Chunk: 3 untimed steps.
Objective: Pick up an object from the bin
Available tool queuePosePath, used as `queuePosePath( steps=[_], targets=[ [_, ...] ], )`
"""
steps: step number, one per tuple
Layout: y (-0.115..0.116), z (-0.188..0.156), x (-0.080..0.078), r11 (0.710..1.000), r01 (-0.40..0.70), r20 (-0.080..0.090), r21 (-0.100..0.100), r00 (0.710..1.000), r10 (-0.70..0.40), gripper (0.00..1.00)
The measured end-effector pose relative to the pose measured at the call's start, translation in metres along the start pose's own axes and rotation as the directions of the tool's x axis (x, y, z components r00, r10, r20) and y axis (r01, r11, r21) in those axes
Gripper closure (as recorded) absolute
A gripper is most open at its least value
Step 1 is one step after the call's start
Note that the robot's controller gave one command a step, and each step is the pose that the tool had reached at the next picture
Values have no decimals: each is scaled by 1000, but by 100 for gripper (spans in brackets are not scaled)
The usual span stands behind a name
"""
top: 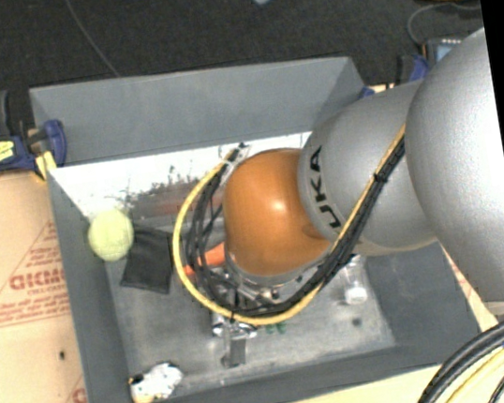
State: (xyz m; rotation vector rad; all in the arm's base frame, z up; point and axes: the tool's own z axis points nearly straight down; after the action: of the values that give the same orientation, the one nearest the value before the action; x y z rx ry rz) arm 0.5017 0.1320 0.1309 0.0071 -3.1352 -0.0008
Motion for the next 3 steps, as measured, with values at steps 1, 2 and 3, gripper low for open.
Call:
queuePosePath(
  steps=[1,2,3],
  targets=[
    [0,-4,-2,1000,-3,7,-1,1000,3,0],
    [-11,8,5,999,44,12,-2,999,-44,0],
    [-64,49,22,1000,-1,9,-4,1000,1,100]
  ],
)
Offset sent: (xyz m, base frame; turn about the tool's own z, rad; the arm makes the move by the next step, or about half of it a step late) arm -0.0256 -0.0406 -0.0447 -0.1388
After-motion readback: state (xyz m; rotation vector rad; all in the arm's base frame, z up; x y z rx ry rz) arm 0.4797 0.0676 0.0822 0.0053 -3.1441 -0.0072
